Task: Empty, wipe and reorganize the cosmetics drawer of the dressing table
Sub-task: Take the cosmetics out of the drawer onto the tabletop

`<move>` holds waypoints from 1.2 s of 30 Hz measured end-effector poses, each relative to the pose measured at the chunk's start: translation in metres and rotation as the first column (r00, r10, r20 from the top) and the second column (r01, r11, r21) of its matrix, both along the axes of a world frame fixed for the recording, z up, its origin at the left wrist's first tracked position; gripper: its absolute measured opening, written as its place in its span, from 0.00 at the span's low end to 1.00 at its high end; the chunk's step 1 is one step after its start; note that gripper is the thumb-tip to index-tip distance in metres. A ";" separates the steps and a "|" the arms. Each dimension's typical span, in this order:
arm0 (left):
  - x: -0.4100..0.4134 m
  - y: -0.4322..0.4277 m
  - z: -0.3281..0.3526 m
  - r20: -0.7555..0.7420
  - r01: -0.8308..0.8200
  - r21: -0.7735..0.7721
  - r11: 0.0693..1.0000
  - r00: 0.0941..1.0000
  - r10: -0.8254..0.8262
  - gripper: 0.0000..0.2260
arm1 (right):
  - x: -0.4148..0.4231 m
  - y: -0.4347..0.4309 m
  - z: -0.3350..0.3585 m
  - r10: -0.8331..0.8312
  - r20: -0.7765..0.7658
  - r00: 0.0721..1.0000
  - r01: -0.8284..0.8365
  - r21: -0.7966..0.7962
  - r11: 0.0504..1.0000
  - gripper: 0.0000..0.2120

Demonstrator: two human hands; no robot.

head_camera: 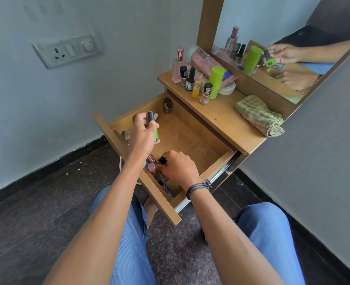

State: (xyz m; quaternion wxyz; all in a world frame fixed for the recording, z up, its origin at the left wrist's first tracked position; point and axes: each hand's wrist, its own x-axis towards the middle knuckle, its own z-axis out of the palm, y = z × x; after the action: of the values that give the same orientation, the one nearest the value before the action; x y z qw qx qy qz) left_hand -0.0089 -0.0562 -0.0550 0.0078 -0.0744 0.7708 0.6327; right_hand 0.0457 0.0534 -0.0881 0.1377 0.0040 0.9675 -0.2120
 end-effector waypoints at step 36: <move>0.004 -0.005 -0.001 -0.197 -0.074 -0.074 0.994 0.979 0.059 0.08 | 0.009 0.041 0.019 -0.424 -0.033 0.905 0.331 -0.573 0.750 0.16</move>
State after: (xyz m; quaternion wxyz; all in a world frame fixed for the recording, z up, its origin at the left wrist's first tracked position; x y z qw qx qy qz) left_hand -0.0053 -0.0614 -0.0561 -0.0918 -0.0382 0.7899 0.6051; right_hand 0.0550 0.0939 -0.0694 0.0085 0.1427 0.8505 -0.5061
